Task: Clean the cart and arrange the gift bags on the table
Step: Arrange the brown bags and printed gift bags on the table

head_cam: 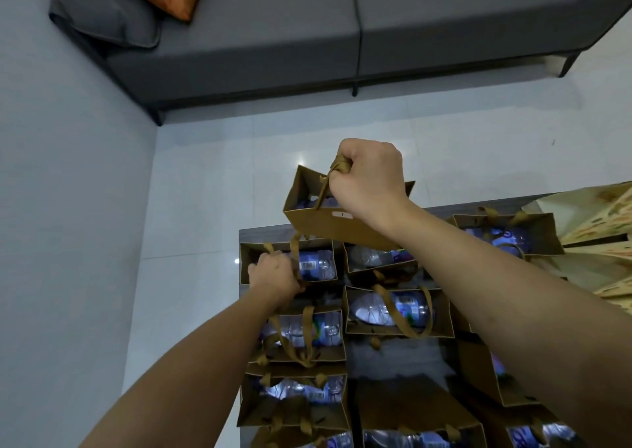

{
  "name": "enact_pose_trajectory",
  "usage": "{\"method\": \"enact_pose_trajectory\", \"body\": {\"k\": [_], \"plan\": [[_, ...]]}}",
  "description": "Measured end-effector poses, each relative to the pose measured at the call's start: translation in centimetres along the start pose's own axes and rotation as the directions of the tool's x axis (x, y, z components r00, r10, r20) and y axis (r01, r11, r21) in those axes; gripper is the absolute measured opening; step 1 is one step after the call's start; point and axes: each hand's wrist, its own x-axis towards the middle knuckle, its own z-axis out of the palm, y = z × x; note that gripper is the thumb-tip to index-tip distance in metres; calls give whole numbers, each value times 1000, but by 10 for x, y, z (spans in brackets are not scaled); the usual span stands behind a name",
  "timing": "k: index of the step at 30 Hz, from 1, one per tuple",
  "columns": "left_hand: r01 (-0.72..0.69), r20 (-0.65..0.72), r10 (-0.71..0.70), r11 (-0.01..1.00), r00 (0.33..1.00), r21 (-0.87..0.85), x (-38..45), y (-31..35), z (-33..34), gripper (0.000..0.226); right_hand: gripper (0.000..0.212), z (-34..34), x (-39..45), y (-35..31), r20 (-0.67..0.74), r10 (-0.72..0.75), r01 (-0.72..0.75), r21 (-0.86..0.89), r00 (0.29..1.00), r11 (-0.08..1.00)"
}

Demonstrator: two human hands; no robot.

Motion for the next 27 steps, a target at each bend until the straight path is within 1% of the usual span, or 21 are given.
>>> {"method": "enact_pose_trajectory", "body": {"k": [2,3,7,10,12,14,17,20,22,24,27], "plan": [[-38,-71,37,999,997,-16,-7,1,-10,16,38,-3,-2,-2,10,27,-27,0,1000,1000],[-45,-105,40,998,994,-43,-12,2,-18,15,36,-5,-3,-4,12,42,-42,0,999,999],[-40,-202,-27,947,979,-320,-34,9,-56,21,27,-14,-7,-11,11,99,-99,-10,995,995],[-68,-301,-47,930,952,-361,-54,5,-77,24,32,-29,-15,-23,5,106,-106,-17,994,994],[-74,-359,-79,916,930,-395,-69,0,-90,31,28,-42,-17,-34,-32,84,-85,-16,996,996],[-109,-408,-71,910,910,-401,-84,-4,-107,33,24,-56,-18,-51,-77,57,-57,-1,995,998],[-167,-482,-73,884,873,-436,-110,-5,-135,30,33,-72,-21,-81,-150,32,-26,38,988,999],[-183,-529,-131,846,839,-500,-132,-14,-154,20,32,-81,-24,-105,-211,17,-7,47,977,999],[-172,-565,-192,833,802,-527,-147,-28,-165,15,29,-80,-26,-120,-212,7,2,44,977,999],[-177,-600,-237,817,764,-548,-161,-45,-173,16,27,-75,-29,-134,-194,4,4,43,981,999],[-163,-612,-274,812,742,-561,-182,-70,-182,17,30,-62,-35,-151,-146,-3,8,35,989,999]]}}
